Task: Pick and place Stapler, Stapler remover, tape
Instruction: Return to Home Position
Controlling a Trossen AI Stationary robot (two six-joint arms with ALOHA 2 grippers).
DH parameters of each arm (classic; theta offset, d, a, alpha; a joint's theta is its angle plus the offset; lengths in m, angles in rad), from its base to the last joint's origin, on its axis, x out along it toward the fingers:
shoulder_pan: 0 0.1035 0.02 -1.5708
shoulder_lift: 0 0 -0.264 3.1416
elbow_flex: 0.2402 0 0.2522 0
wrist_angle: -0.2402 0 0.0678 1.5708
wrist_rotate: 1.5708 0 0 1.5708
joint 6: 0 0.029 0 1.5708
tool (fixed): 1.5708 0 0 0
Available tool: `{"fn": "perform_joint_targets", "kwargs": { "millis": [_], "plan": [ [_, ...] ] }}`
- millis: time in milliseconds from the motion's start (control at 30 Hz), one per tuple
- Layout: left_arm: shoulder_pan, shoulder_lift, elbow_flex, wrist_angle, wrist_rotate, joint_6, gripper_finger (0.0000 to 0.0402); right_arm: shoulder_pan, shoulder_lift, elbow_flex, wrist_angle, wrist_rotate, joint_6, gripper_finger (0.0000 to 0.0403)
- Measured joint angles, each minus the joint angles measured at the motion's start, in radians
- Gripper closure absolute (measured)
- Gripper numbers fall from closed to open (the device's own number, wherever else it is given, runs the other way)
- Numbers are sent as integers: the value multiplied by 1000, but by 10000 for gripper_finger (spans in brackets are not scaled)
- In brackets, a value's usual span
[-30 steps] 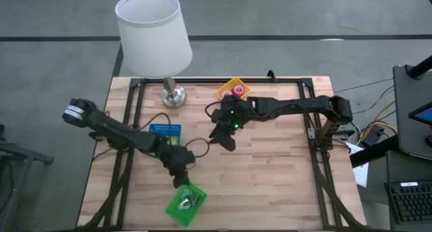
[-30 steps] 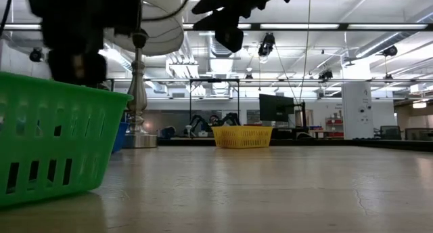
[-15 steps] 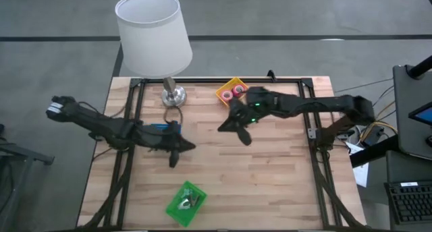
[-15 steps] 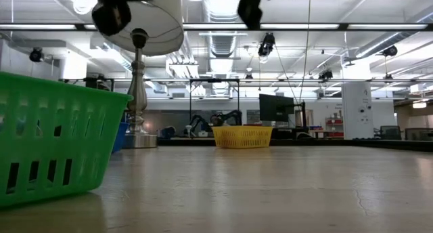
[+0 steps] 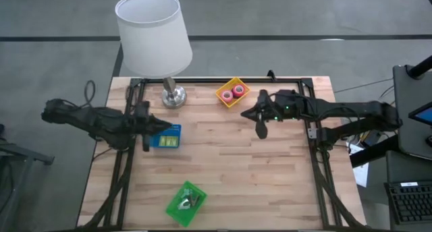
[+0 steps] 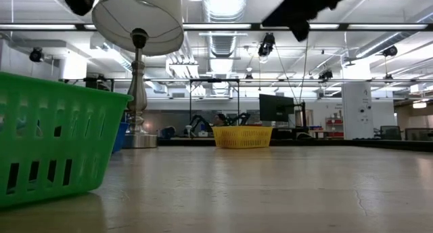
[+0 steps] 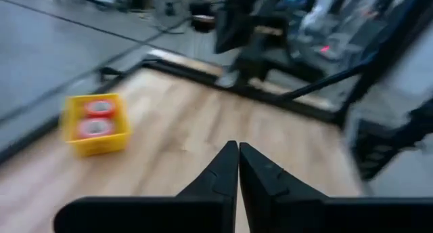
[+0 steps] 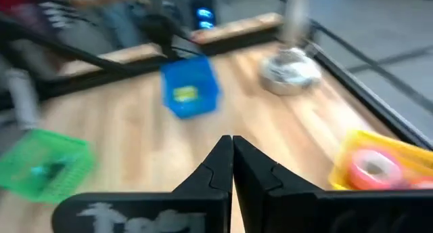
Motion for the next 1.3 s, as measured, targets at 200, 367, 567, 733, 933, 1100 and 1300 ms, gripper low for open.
{"fn": "perform_joint_targets", "kwargs": {
  "millis": [200,367,567,733,933,1100,1300],
  "plan": [
    [1,-119,-4,-233,-61,41,383,2,-72,-105,32,55,27,394],
    [0,-199,-59,-206,-57,148,382,-19,-120,-167,78,58,15,394],
    [0,-331,-215,-89,0,224,381,-40,-214,-328,247,-35,10,394],
    [0,-482,-405,62,47,227,383,-52,-297,-528,526,-87,35,394],
    [-1,-579,-507,24,61,204,381,-60,-401,-658,583,-77,58,394],
    [-1,-579,-511,10,32,157,383,-61,-538,-698,486,-28,30,394],
    [-1,-579,-503,8,7,190,381,-63,-759,-718,194,77,27,394]
  ]
}}
